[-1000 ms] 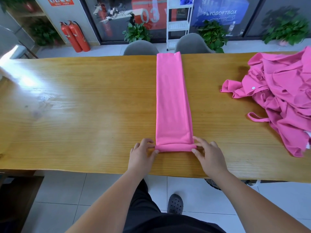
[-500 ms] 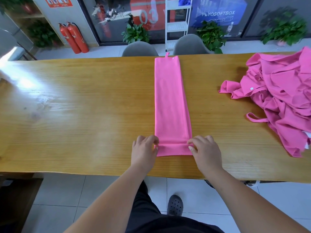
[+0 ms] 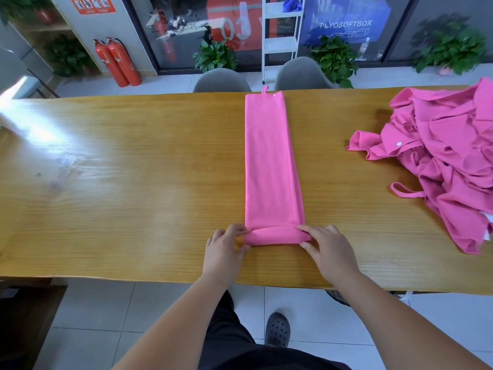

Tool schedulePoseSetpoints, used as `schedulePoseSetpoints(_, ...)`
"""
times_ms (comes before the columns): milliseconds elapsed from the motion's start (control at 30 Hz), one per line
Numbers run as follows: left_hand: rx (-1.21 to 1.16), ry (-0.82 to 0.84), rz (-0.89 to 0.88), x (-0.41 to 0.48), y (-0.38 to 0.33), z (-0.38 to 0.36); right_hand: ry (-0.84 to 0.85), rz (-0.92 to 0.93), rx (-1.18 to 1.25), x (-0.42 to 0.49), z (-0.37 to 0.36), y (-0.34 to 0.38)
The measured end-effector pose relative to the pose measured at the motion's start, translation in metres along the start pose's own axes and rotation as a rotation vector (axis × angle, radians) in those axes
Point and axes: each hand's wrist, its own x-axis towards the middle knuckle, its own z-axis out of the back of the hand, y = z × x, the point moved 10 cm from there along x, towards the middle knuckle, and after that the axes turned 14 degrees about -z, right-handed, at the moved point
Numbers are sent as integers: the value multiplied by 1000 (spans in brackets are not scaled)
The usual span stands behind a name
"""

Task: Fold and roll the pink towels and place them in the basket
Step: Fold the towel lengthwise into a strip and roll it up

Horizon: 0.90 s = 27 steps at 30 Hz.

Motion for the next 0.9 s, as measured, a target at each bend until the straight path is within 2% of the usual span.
schedulePoseSetpoints(133, -274, 22, 140, 1, 22, -6, 119, -152, 161, 5, -4, -14)
schedulePoseSetpoints(367, -297, 82, 187, 1, 28, -6, 139, -207, 290, 6, -6, -20)
schedulePoseSetpoints(433, -197, 62, 157, 8, 29, -2, 79, -231, 201, 10, 1, -18)
schedulePoseSetpoints(500, 0, 10, 101, 16, 24, 7, -11, -210, 81, 13, 13, -8)
schedulePoseSetpoints(600, 173, -86, -65, 24, -1, 15, -123, -84, -17, 17, 20, 17)
schedulePoseSetpoints(733, 431, -104, -305, 21, -25, 4, -225, 100, -174, 10, 7, 34)
schedulePoseSetpoints(900, 453, -90, -387, 4, -28, 0, -204, 206, -211, -1, 0, 26)
